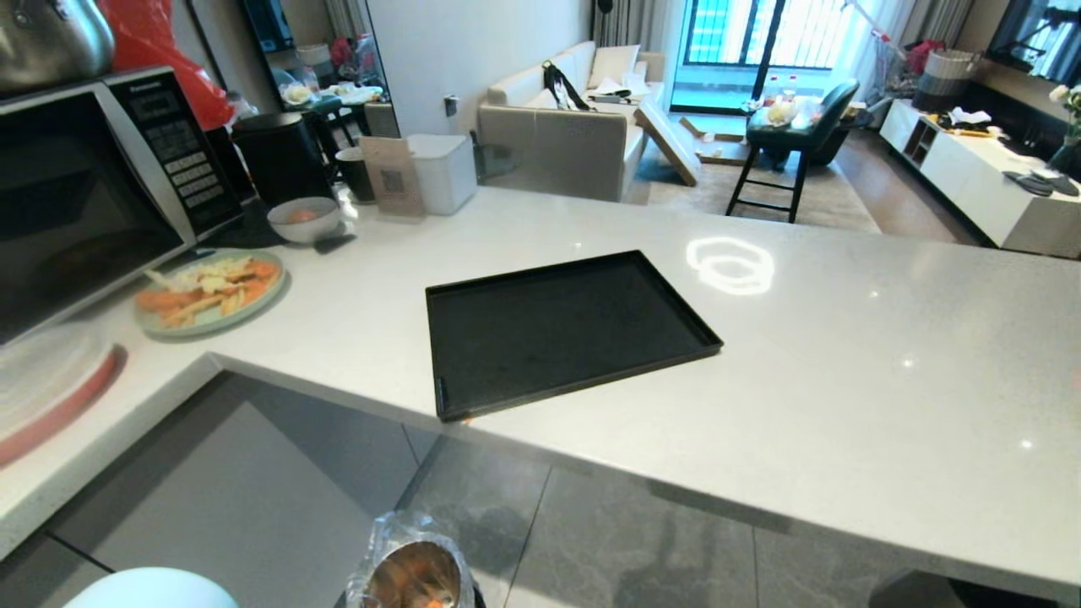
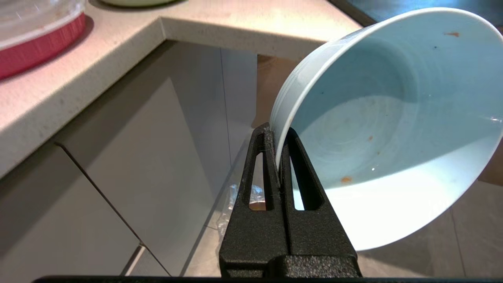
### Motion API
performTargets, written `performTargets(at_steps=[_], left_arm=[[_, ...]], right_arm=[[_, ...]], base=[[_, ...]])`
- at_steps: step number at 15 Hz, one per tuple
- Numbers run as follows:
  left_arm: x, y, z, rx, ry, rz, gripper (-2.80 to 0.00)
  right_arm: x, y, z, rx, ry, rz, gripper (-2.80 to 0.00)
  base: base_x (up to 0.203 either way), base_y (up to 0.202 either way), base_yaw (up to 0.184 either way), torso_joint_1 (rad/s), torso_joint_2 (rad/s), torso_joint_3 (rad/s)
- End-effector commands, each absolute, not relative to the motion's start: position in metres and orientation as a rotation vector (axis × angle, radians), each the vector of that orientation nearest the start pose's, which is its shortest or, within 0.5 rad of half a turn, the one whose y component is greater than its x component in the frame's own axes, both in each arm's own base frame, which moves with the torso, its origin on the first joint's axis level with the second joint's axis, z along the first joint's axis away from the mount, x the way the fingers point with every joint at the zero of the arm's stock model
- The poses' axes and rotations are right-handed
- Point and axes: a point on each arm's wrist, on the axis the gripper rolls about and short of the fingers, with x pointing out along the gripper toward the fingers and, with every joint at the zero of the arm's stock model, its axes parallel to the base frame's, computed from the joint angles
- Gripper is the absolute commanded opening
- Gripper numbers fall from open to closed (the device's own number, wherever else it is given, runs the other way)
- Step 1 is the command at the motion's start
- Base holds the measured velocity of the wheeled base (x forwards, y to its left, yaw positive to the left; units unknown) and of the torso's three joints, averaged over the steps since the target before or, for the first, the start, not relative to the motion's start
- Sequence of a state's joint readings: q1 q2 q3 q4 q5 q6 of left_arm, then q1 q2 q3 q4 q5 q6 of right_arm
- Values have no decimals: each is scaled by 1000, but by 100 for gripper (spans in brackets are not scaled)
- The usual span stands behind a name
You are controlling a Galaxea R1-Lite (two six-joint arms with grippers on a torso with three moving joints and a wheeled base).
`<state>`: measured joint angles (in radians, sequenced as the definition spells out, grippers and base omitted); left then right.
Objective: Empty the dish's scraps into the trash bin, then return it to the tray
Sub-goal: Put the bowl back to the table
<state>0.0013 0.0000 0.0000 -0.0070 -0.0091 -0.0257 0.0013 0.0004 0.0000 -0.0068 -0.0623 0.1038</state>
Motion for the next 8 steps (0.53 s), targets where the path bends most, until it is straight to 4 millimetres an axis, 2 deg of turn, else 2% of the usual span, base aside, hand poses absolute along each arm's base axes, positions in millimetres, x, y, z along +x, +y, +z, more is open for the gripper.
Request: performTargets(at_steps=[1,6,8], left_arm=[[-23,0,76,-26,-6,-8,-280],[-23,0,76,-26,-6,-8,-280],[-23,0,76,-26,-6,-8,-280]], right_arm=[[-23,-1,76,105,-11,-59,-280],[-23,-1,76,105,-12,-59,-280],[-23,-1,76,105,-11,-60,-280]], base=[[0,0,0,195,-562,-372],[0,0,0,226,-601,-378],[0,0,0,190,-476,-285]])
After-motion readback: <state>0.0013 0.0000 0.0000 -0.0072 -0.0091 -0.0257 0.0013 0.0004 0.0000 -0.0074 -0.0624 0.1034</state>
